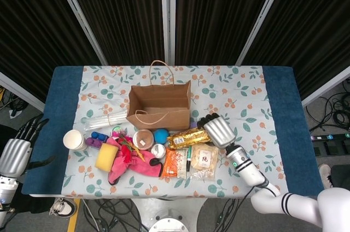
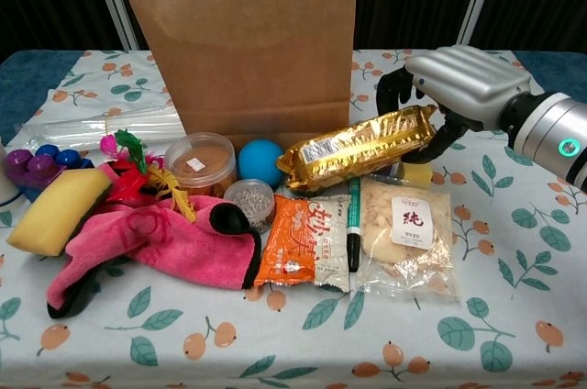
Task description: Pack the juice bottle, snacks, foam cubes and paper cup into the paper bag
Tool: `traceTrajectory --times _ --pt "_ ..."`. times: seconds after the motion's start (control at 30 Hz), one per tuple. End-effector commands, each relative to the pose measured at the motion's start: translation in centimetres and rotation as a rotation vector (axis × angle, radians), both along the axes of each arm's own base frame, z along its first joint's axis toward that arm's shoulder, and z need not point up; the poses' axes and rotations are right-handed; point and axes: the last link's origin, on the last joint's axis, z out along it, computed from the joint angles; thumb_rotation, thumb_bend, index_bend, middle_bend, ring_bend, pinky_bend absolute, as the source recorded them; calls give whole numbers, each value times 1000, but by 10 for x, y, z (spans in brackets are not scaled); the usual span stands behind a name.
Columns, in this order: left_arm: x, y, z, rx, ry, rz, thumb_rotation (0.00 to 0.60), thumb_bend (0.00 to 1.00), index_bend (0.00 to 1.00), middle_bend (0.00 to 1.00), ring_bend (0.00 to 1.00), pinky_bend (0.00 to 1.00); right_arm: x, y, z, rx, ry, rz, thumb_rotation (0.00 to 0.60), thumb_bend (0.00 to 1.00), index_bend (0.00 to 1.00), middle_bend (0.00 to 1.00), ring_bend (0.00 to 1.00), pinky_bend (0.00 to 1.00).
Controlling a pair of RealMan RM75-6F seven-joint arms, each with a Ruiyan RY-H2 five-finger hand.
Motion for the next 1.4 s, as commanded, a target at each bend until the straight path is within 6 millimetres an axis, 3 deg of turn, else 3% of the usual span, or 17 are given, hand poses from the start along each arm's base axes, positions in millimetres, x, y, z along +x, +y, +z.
traceTrajectory --times 0.03,0.27,0.47,0.67,0.83,1.03,1.17,1.4 --pt "2 0 0 1 0 -6 600 90 135 99 62 156 1 3 10 -12 -14 17 600 213 659 519 378 392" --pt "8 0 -1 -4 -3 -17 600 89 134 100 63 156 6 14 44 -43 -80 55 600 217 681 535 397 416" --pt "12 -2 -2 -4 0 -26 600 89 134 99 63 157 16 26 97 -122 -154 109 600 230 689 543 407 426" --pt "14 -4 -2 -6 1 -24 600 90 134 99 63 157 45 30 162 -249 -252 173 600 231 696 550 416 435" --pt "15 -4 -3 -10 -4 -26 600 90 135 100 62 156 80 15 197 -376 -232 238 600 233 699 552 417 436" --pt "16 -2 -1 -5 -13 -31 600 90 134 100 63 156 120 -15 198 -439 -106 272 600 239 704 553 417 437" --pt "16 -1 1 0 -19 -27 600 89 134 99 63 156 148 -31 182 -399 8 278 600 243 704 553 417 437" --pt "13 0 2 8 -26 -17 600 90 134 99 63 156 193 -42 153 -346 79 310 600 256 704 551 417 438"
